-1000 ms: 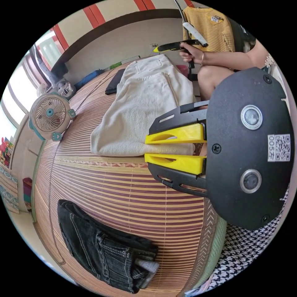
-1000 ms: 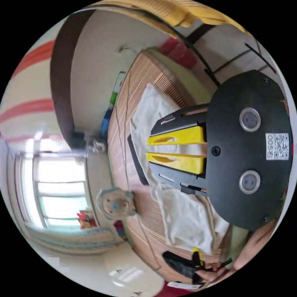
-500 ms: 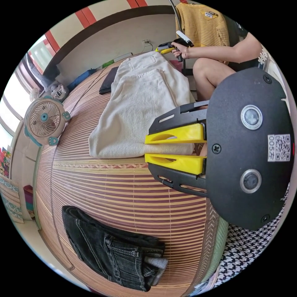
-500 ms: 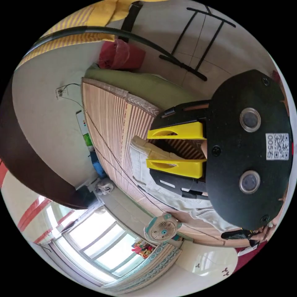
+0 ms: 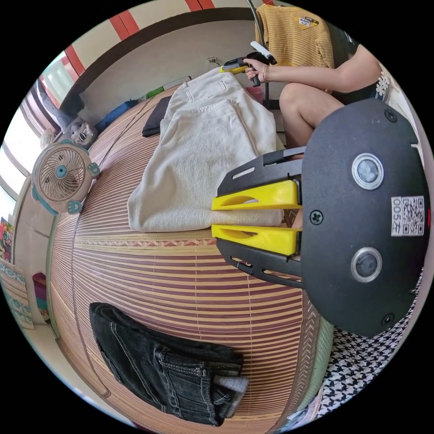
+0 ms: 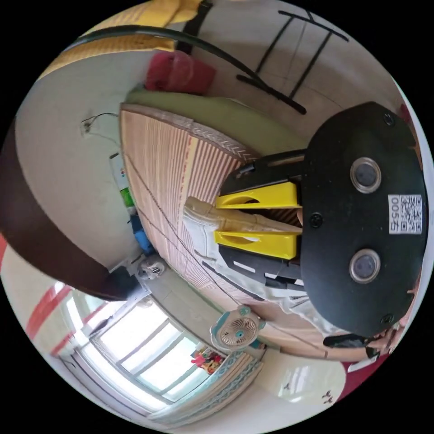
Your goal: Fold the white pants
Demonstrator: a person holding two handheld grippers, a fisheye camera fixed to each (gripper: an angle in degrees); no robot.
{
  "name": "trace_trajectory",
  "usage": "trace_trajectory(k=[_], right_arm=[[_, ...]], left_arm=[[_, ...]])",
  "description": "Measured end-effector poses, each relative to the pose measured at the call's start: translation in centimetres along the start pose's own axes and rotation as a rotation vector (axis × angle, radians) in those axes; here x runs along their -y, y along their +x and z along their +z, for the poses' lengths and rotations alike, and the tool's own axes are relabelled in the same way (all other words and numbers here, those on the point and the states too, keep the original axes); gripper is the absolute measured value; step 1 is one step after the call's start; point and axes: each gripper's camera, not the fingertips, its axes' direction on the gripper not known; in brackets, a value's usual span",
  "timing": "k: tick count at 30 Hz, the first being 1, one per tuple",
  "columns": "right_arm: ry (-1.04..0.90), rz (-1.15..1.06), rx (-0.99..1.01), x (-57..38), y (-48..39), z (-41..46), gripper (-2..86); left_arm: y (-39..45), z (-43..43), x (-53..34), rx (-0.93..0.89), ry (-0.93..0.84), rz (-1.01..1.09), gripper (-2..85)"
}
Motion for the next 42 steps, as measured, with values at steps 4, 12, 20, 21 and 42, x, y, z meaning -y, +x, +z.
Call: trace_trajectory(k=[4, 12, 20, 21, 42], right_arm=[[0.125, -0.158, -0.025, -2.8, -6.4, -3.5, 3.3], [0.228, -0.438, 0.093, -11.1, -19.2, -8.4, 2.7], [0.195, -0.925, 0.339, -25.5, -34.3, -12.4, 2.2], [0.180, -0.964, 0.359, -26.9, -35.3, -12.6, 2.2], [-0.433, -1.236, 0.669, -38.2, -41.7, -7.3, 8.1]], left_arm=[[-0.1, -0.4, -0.6, -0.005, 0.014, -0.030, 6.5], [-0.8, -1.9, -2.5, -0.028, 0.051, -0.008, 6.9], [-3.3, -5.1, -5.5, -0.041, 0.179, -0.085, 0.0], [-3.9, -5.5, -6.0, -0.026, 0.194, -0.111, -0.3], [-0.2, -7.0, -10.3, 0.142, 0.239, -0.115, -0.6]])
